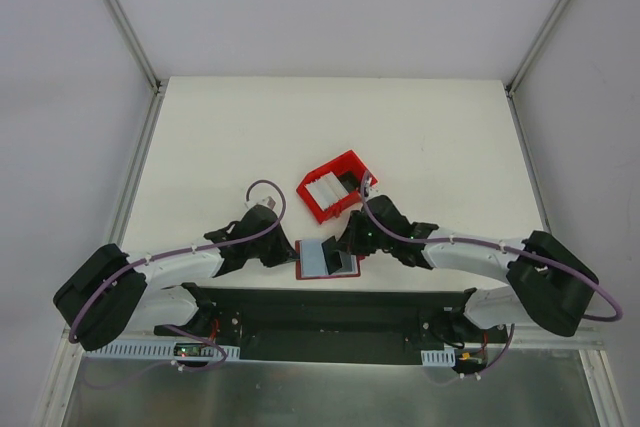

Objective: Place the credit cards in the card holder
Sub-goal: Turn over the card slot in the card holder, then insert the credit card into the card holder.

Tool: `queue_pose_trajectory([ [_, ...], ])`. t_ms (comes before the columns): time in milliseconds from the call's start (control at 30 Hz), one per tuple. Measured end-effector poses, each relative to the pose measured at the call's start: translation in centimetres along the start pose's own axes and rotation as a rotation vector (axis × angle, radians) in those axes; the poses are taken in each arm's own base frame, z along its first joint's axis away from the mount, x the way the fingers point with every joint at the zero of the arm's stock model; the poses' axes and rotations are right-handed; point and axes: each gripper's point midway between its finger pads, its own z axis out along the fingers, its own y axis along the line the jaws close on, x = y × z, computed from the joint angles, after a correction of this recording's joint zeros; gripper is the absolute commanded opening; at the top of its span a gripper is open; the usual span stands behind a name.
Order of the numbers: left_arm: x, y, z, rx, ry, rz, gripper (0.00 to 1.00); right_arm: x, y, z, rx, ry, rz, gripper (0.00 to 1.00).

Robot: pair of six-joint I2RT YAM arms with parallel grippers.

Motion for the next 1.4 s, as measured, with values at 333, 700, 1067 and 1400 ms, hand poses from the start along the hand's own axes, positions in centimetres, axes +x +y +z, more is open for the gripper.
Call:
queue_pose_trajectory([
  [333, 0.0, 0.0, 0.0, 0.001, 0.000, 0.000, 0.00, 0.1, -1.8, 0.8, -0.037, -0.032, 0.100, 0.00],
  [700, 0.0, 0.0, 0.1, -0.001, 0.001, -0.001, 0.00, 0.4, -2.4, 0.5, -0.063, -0.060, 0.151, 0.00],
  [1067, 0.0, 0.0, 0.2, -0.001, 0.000, -0.001, 0.00, 0.3, -1.8, 1.4, -0.101, -0.055, 0.191, 0.00],
  [1400, -0.1, -0.1, 0.2, 0.002, -0.001, -0.001, 0.00, 0.6, -1.7, 2.0, -0.109, -0.041, 0.206, 0.00],
])
